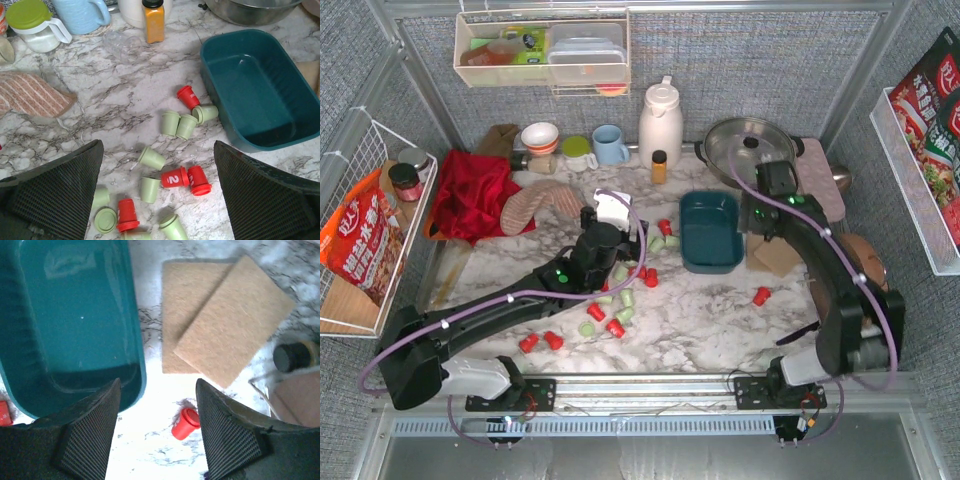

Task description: Mix the coffee capsules in the storage basket

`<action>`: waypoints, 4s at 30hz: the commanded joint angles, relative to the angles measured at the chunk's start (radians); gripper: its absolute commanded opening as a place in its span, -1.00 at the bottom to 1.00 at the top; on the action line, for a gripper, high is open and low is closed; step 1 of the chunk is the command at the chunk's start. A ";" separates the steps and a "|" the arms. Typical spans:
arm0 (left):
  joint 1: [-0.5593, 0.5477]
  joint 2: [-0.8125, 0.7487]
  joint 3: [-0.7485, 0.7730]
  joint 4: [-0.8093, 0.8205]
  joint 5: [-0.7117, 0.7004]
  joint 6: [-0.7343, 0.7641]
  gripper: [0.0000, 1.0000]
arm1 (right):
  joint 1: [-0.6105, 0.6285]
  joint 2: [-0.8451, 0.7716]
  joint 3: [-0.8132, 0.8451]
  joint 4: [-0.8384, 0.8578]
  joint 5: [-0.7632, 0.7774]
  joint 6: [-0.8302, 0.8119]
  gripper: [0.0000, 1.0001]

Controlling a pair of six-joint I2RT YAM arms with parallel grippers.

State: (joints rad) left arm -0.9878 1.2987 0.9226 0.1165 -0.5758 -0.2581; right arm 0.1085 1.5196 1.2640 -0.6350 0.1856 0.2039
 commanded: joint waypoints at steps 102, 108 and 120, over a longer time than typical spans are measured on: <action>0.230 0.502 0.234 -0.281 0.294 -0.107 0.82 | 0.258 -0.143 -0.408 0.651 -0.106 -0.053 0.27; 0.231 0.538 0.243 -0.275 0.375 -0.095 0.82 | 0.272 -0.140 -0.416 0.648 -0.098 -0.065 0.27; 0.233 0.631 0.317 -0.374 0.452 -0.034 0.58 | 0.290 -0.136 -0.397 0.616 -0.097 -0.093 0.27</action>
State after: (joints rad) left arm -0.7559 1.8938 1.2034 -0.1959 -0.1719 -0.3229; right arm 0.3973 1.3849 0.8558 -0.0166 0.0895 0.1246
